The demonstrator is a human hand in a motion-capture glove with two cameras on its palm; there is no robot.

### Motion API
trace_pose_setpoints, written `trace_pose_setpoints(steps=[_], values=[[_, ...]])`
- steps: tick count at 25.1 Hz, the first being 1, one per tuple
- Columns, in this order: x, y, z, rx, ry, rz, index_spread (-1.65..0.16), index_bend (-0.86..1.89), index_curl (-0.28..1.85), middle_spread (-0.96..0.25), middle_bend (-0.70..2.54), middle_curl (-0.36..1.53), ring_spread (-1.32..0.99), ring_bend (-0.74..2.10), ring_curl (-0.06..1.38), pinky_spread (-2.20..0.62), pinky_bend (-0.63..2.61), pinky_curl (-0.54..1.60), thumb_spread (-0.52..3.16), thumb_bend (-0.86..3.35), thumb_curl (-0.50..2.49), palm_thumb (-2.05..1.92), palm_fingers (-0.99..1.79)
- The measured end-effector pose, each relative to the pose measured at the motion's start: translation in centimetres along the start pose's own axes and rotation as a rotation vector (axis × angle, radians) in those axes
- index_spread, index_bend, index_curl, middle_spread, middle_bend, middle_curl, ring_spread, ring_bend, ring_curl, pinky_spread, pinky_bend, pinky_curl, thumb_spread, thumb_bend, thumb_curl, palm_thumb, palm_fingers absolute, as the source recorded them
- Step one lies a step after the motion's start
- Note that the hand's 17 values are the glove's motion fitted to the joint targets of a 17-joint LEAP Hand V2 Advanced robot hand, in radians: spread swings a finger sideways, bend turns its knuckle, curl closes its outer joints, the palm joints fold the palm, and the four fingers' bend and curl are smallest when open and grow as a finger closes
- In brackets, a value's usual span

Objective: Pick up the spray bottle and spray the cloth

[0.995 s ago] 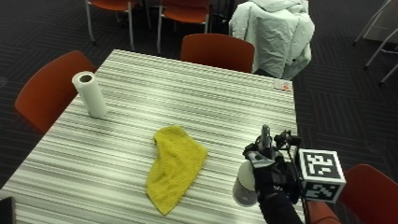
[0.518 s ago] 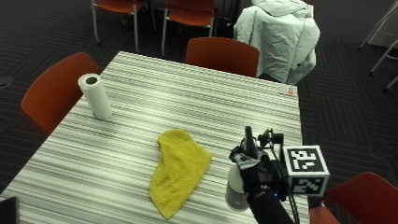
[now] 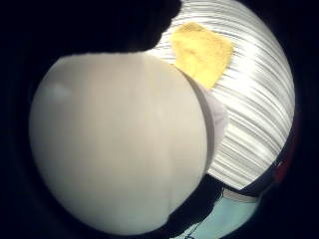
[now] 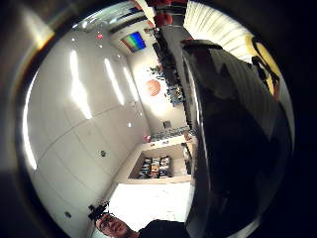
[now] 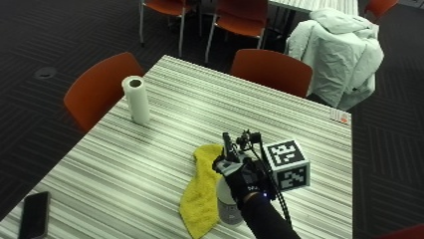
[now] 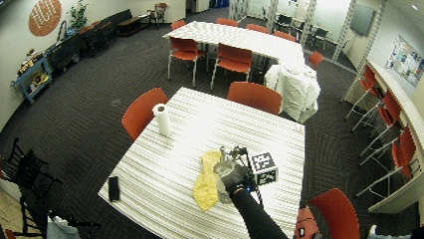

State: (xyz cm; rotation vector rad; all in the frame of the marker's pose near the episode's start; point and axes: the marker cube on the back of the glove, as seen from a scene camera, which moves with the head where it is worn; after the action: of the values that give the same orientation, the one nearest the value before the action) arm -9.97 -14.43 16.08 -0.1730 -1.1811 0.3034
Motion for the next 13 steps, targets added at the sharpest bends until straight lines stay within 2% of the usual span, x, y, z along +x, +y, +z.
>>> trace_pose_setpoints(steps=[7, 13], values=[[1.5, -1.2, -0.7, -0.002, 0.043, 0.082, -0.12, 0.43, 0.56, -0.05, 0.56, 0.59, -0.17, 0.54, 0.51, -0.01, 0.13, 0.21, 0.29, -0.02, 0.81, 1.18, 1.0], [5.0, -2.3, -0.5, -0.157, 0.174, 0.327, -0.11, 0.41, 0.56, -0.04, 0.54, 0.6, -0.17, 0.52, 0.52, -0.02, 0.17, 0.24, 0.26, -0.02, 0.82, 1.17, 1.06]])
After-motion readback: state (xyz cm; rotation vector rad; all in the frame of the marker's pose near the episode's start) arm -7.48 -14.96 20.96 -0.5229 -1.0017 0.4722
